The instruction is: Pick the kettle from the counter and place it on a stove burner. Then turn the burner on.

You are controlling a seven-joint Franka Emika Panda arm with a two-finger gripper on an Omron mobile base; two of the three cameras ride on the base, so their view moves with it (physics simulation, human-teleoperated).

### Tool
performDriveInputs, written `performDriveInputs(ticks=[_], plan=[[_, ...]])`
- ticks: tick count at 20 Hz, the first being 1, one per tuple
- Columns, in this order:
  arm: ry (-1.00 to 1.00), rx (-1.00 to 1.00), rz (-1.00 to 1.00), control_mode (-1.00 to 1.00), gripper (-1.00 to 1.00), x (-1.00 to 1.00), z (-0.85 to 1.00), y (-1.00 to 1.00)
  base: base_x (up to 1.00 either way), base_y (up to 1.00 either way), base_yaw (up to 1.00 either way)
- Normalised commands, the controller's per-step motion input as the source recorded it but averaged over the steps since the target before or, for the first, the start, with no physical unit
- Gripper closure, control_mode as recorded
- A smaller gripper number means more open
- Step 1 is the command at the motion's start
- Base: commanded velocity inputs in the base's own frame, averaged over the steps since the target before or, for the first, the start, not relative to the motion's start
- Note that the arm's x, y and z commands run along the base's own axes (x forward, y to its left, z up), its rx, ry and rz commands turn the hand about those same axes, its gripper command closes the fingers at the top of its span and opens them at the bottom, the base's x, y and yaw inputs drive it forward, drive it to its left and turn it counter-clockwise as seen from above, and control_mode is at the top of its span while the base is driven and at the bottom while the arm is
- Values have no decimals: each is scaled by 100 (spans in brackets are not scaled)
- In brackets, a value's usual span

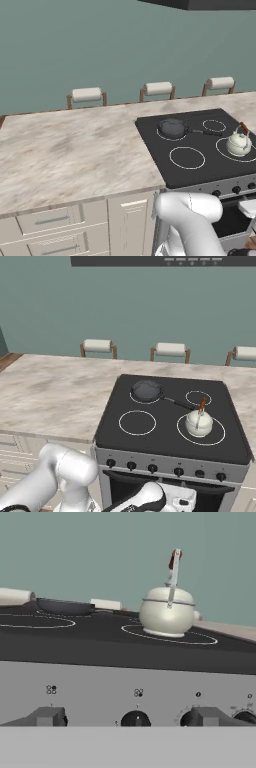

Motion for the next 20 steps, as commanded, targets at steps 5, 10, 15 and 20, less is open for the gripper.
performDriveInputs(ticks=[5, 10, 15, 20], plan=[[0, 0, 0, -100, -100, 29, -6, 0, 0, 0, 0], [3, 0, 0, -100, -100, 29, -16, 0, 0, 0, 0], [6, -1, 0, -100, -100, 21, -29, 0, 0, 0, 0], [7, -2, 0, -100, -100, 11, -38, 0, 0, 0, 0]])
